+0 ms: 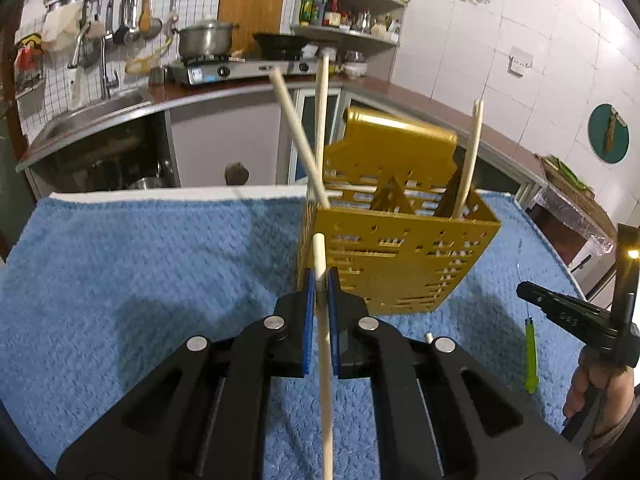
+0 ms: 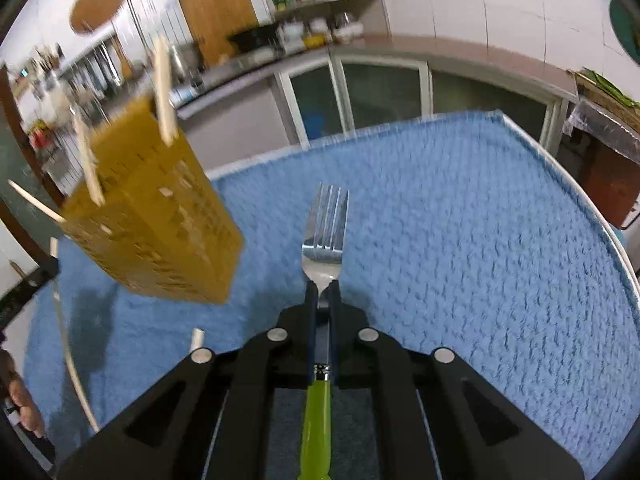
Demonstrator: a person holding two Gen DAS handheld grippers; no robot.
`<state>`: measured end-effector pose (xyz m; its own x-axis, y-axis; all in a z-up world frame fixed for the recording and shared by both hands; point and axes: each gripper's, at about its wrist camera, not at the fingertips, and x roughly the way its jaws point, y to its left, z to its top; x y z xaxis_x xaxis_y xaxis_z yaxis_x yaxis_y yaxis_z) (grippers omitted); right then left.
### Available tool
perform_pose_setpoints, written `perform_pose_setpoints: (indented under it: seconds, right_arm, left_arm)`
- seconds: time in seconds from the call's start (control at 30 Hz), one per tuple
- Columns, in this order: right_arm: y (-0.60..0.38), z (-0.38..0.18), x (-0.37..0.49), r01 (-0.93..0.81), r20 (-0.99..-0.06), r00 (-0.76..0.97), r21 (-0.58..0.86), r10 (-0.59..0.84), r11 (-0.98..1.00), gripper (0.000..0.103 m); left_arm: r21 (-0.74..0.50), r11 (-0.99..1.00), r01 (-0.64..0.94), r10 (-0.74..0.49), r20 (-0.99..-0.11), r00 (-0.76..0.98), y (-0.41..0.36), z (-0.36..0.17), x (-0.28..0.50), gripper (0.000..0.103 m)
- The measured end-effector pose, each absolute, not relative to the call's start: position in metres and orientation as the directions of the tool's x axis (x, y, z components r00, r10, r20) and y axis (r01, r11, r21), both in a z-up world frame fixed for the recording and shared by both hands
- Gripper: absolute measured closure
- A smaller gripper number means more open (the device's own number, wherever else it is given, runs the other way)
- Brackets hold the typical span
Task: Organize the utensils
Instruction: 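Lower the fork and chopstick into the holder and open both tools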
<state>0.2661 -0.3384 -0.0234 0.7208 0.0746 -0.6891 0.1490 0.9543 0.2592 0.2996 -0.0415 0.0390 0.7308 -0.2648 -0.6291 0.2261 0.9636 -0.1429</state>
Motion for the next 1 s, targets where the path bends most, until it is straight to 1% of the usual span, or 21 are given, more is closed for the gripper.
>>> perform_pose_setpoints:
  seconds: [0.23,0.47,0.57,0.83,1.0]
  right_arm:
    - [-0.333,0.015,0.239,0.070,-0.522,0.845,0.316,0.111,0.946,0.097]
    - [-0.320,0.047,0.229,0.003,-0.378,0.918,0.308,0.119,0.952,0.097]
    - [-0.314,0.058,0.234,-0.016,-0.324,0.938,0.313,0.123,0.950,0.097]
    - [-0.292,0.089,0.256,-0.091,-0.143,0.979,0.319,0.142,0.943,0.097]
    - [-0.278,0.100,0.278,-0.115,-0.083,0.986,0.296,0.146,0.948,0.097]
  left_arm:
    - [-0.158,0.958,0.240,-0.287,-0.546,0.787,-0.039,0.072,0.284,0.098]
    - [-0.167,0.946,0.277,-0.323,-0.444,0.836,-0.036,0.114,0.269,0.098]
    - [-0.163,0.942,0.293,-0.335,-0.408,0.850,-0.039,0.130,0.266,0.098]
    - [-0.149,0.945,0.291,-0.323,-0.288,0.901,-0.044,0.172,0.276,0.098]
    - [-0.108,0.953,0.283,-0.300,-0.209,0.931,-0.058,0.190,0.300,0.098]
